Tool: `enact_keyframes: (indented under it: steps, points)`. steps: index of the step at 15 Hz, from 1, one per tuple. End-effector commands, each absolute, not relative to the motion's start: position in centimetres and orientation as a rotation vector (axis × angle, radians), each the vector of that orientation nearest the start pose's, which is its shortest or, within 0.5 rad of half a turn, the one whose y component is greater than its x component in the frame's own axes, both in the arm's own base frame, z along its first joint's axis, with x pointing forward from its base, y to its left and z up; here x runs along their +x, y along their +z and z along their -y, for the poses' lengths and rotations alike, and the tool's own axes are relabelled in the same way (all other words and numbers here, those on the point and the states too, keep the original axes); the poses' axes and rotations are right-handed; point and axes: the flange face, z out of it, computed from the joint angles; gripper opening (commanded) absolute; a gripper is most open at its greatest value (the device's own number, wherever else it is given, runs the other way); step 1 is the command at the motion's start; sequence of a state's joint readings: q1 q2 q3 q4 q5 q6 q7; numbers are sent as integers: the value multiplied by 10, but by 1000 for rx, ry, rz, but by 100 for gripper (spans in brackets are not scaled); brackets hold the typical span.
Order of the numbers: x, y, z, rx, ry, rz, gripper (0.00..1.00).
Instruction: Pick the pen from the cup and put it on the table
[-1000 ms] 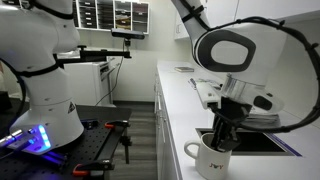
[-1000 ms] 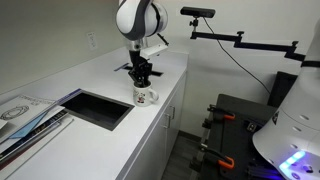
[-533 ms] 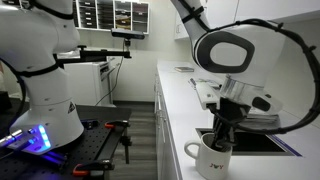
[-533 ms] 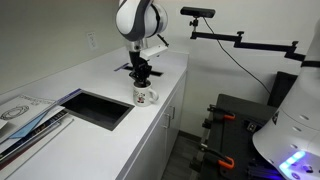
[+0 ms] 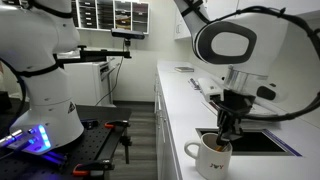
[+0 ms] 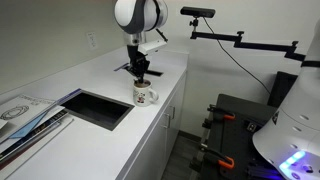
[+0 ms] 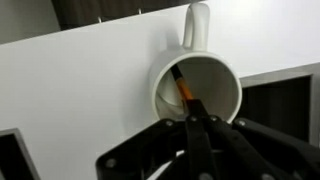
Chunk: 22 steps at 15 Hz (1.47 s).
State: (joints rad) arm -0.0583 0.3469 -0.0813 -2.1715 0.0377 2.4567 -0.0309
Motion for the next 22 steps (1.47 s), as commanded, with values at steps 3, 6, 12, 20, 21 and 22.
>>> enact_keyframes:
  steps: [3,6,12,20,21,22]
  points:
    - [542,230,77,-3119,92,-222,0]
    - [538,224,77,-3113,112,-220,34]
    - [539,215,74,-3112,111,-209,62]
    - [541,206,78,-3115,84,-214,38]
    - [542,205,79,-3113,78,-214,39]
    - [533,237,82,-3115,70,-208,37]
